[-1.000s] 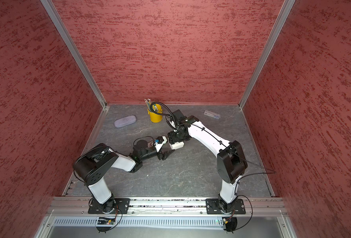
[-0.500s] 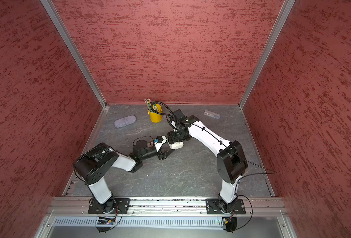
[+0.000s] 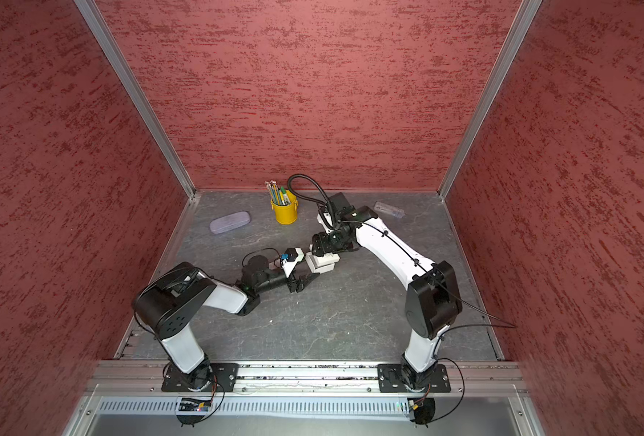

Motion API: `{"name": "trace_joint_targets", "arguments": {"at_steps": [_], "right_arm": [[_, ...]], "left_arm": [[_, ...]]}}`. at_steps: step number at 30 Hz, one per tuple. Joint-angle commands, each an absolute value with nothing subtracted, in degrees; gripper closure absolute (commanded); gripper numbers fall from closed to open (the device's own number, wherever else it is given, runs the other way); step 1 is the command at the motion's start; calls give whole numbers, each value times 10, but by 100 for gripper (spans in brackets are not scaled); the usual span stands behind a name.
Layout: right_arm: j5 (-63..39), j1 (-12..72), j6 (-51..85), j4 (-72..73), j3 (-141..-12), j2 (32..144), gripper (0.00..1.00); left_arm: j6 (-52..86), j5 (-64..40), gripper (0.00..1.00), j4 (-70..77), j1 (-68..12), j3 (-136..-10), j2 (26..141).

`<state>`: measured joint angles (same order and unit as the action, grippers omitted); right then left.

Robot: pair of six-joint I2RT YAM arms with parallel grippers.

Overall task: Take the necklace out of the lift-off lid jewelry box
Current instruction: Open the lid on the jewelry box, then place the lid at the center of the board.

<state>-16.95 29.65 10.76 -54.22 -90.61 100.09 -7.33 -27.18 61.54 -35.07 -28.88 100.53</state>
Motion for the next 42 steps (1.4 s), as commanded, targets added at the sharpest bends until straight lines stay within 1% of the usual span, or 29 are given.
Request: {"name": "trace_joint_targets", "arguments": {"at_steps": [1, 4, 9, 14, 18, 19, 22, 23, 27, 30, 34, 38, 42], "right_arm": [[-177, 282, 100, -539, -925, 976, 23], [-159, 272, 98, -544, -925, 970, 23], [-79, 226, 94, -536, -884, 961, 22], [-50, 173, 98, -463, -793, 973, 22], [-48, 137, 122, -359, -719, 984, 21], [-49, 128, 126, -339, -707, 990, 20], [-34, 114, 124, -326, -695, 1006, 10], [-27, 113, 122, -327, -694, 1008, 8], [-26, 111, 122, -342, -689, 987, 6], [-67, 112, 131, -341, -682, 940, 10], [-168, 130, 162, -310, -657, 847, 19], [-203, 186, 195, -295, -643, 778, 26], [-229, 249, 221, -287, -636, 763, 30]], "left_arm": [[-78, -280, 46, 589, -347, -284, 986], [-79, -278, 46, 589, -345, -278, 982], [-82, -278, 46, 583, -345, -271, 971], [-86, -276, 46, 571, -345, -268, 959], [-93, -274, 46, 554, -345, -269, 946], [-95, -275, 46, 551, -345, -270, 944], [-96, -278, 46, 549, -345, -274, 942], [-97, -278, 46, 548, -345, -276, 942], [-97, -281, 46, 538, -345, -279, 931], [-96, -286, 46, 526, -345, -282, 918], [-98, -293, 46, 497, -345, -287, 893], [-104, -290, 46, 466, -347, -291, 861], [-115, -284, 46, 428, -350, -291, 826]]}}
